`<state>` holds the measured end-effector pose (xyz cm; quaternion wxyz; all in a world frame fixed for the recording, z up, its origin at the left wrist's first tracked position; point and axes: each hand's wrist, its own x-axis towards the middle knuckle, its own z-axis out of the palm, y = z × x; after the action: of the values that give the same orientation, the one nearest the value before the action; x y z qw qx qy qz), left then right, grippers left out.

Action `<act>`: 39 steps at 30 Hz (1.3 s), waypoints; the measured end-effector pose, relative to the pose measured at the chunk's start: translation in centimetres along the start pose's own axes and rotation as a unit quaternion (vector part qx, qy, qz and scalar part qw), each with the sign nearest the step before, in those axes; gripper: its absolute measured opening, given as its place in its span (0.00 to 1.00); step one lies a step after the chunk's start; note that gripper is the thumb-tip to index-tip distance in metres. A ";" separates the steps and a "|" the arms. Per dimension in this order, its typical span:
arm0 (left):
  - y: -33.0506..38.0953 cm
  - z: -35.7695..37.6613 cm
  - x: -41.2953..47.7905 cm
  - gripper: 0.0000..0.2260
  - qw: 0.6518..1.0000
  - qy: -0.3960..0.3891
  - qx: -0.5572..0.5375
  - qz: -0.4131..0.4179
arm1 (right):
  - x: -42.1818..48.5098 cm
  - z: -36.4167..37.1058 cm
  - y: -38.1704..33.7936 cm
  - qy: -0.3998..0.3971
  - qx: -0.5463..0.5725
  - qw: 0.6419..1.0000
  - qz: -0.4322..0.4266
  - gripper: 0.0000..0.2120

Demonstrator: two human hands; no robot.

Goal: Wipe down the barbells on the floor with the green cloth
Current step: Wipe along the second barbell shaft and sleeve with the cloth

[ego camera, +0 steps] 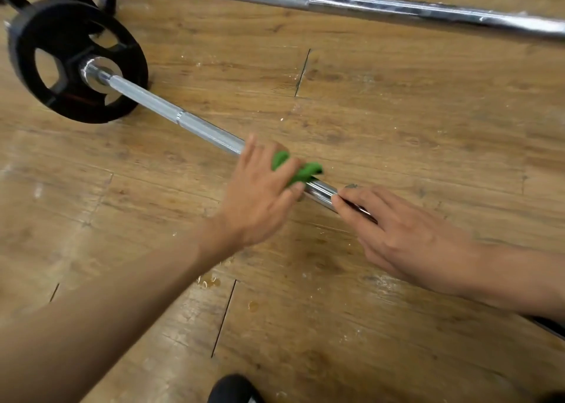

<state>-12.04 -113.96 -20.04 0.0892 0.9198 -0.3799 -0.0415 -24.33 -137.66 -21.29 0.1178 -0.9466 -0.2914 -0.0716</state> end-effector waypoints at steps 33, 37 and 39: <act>-5.1 -0.4 1.9 0.20 0.990 0.114 -0.037 -0.078 | 0.0 0.0 0.1 -0.002 0.017 1.000 0.006 0.33; -4.4 0.3 0.5 0.19 0.993 0.118 0.017 0.006 | 0.2 0.2 0.1 0.003 0.012 1.000 0.003 0.30; -6.3 -0.5 0.7 0.19 0.994 0.074 0.049 0.058 | 0.2 0.1 0.1 0.004 0.013 1.000 -0.001 0.29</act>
<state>-7.11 -110.04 -20.78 0.0740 0.8999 -0.4268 0.0507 -24.11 -137.57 -21.34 0.1309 -0.9446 -0.2925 -0.0716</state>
